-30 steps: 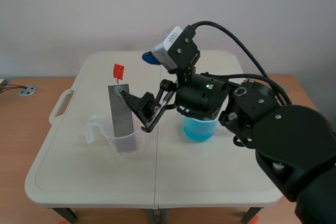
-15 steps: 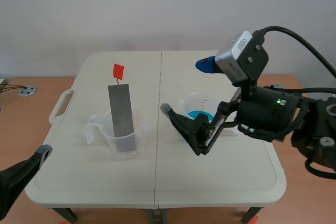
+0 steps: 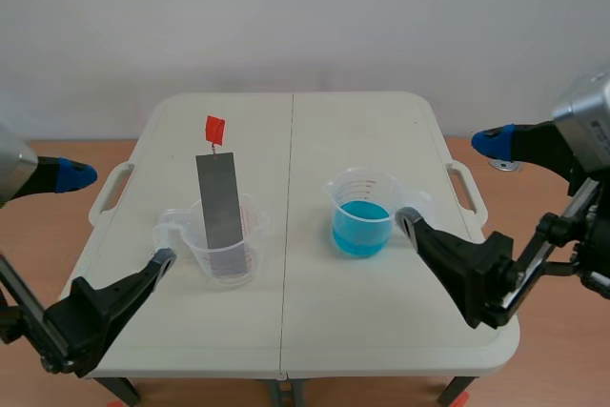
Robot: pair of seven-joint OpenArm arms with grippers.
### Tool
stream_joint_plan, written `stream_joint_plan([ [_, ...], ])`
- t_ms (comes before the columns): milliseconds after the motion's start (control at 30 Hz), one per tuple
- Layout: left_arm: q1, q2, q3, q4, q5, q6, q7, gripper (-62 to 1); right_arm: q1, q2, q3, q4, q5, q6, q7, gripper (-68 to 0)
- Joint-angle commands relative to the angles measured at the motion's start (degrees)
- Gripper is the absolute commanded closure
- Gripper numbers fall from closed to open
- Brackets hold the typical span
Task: Hold the metal plate by the orange handle, dip it into the blue solution, take it out and point at it, then put the plate back in the beaker on the left.
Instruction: 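Return to the home posture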
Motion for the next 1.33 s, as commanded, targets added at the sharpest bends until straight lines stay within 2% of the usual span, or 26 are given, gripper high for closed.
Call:
stream_joint_plan([
  [0,-0.6,-0.5,0.7,0.2,-0.5,0.1,-0.7,-62.3,-0.5,0.3,0.6,1.0,0.7,0.0,0.7,-65.5],
  [167,-2.2,-0.5,3.9,0.2,0.2,0.1,-0.6,-62.3,-2.2,0.0,1.8,1.2,1.7,0.0,0.5,-65.5],
  [300,-3.1,-0.7,6.1,0.2,1.9,0.1,-0.7,-62.3,-2.2,-0.5,2.4,1.2,1.7,0.0,-0.9,-65.4],
  [433,-3.4,-1.9,7.9,0.2,1.9,0.1,-1.3,-62.3,-2.2,-0.5,2.4,1.2,1.7,0.0,-1.6,-65.5],
  [1300,-3.4,-2.6,8.3,0.2,2.0,0.1,-1.7,-62.3,-2.2,-0.5,2.4,1.2,1.7,0.0,-1.6,-65.5],
])
